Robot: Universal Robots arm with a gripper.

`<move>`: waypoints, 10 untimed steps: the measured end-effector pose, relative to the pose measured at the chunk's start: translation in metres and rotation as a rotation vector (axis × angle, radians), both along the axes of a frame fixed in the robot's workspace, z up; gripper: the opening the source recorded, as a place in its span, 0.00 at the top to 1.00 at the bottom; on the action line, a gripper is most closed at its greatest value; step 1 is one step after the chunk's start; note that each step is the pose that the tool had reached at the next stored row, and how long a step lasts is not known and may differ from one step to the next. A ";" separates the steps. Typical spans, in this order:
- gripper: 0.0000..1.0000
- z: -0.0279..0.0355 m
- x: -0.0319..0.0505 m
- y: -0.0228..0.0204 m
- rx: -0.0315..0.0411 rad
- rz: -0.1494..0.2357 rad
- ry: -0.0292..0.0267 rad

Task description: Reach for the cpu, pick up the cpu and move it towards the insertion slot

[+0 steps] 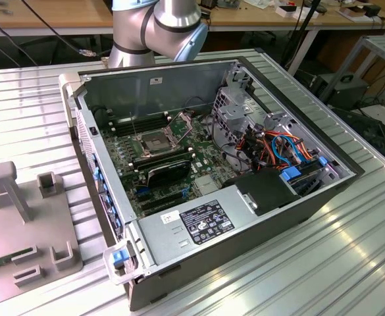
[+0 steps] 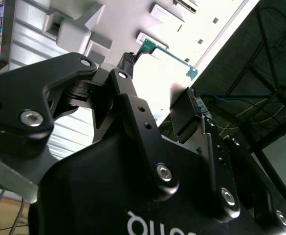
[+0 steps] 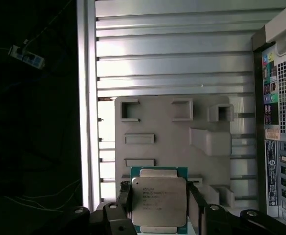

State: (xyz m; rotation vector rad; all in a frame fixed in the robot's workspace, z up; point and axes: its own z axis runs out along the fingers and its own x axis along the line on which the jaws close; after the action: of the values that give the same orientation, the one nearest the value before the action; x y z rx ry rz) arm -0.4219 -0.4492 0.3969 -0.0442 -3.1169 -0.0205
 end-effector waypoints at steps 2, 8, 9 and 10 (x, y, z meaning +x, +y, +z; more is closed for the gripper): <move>0.45 0.0000 0.0011 0.0000 0.0000 0.000 0.0000; 0.45 0.0000 0.0058 0.0000 0.0000 0.000 0.0000; 0.45 0.0000 0.0067 0.0000 -0.0001 0.000 0.0001; 0.45 0.0000 0.0072 0.0000 0.0000 0.000 0.0000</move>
State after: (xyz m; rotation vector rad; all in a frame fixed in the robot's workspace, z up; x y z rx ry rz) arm -0.4147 -0.4492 0.3969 -0.0441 -3.1170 -0.0205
